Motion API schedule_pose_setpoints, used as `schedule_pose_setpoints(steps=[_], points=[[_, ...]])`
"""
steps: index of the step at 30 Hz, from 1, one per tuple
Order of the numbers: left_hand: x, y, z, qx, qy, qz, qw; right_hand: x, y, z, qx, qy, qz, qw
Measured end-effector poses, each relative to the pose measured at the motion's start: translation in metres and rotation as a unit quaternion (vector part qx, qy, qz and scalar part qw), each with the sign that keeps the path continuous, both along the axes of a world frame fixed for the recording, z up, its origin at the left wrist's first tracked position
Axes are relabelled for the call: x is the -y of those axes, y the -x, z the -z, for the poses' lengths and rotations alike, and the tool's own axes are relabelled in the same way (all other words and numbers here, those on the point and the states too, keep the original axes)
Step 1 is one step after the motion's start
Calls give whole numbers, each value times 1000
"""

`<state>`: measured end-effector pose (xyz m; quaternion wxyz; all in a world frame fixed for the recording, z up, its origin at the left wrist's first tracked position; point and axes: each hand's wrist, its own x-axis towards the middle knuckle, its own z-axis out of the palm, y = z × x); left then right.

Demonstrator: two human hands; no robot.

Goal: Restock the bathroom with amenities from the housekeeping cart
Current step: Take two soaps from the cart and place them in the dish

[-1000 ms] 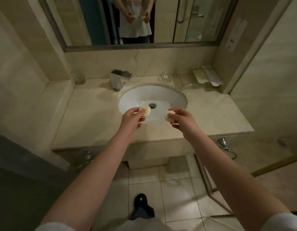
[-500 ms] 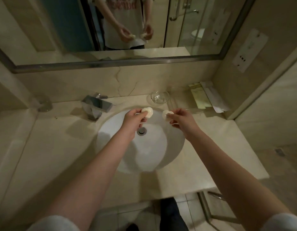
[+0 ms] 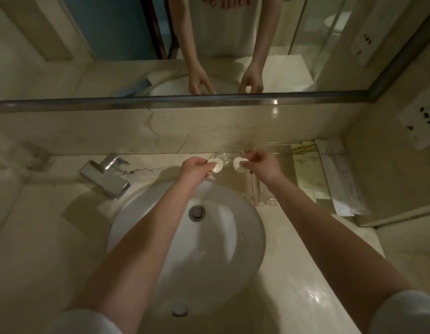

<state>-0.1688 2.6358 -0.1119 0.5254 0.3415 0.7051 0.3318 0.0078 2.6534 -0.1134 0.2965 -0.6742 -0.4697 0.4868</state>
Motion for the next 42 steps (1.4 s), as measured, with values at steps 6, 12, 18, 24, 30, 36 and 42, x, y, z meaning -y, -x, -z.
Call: schedule_pose_setpoints(steps=[6,12,18,24,30,36,42], points=[[-45,-20,30,-67,-1,41,997,-38,4,26,153,6,-73,986],[-64,-32,58,-168,6,91,982,-51,7,39,263,7,-120,957],[-66,-34,62,-261,-9,112,959,-52,5,46,347,-62,-158,922],[-61,-28,63,-274,-34,120,953,-45,-4,56,397,-112,-201,888],[-51,-21,70,-299,-92,184,932,-33,-12,56,429,-144,-212,866],[-61,-27,70,-352,-93,241,900,-43,-9,57,460,-122,-258,841],[-63,-25,69,-374,-135,231,888,-46,-8,57,454,-116,-268,842]])
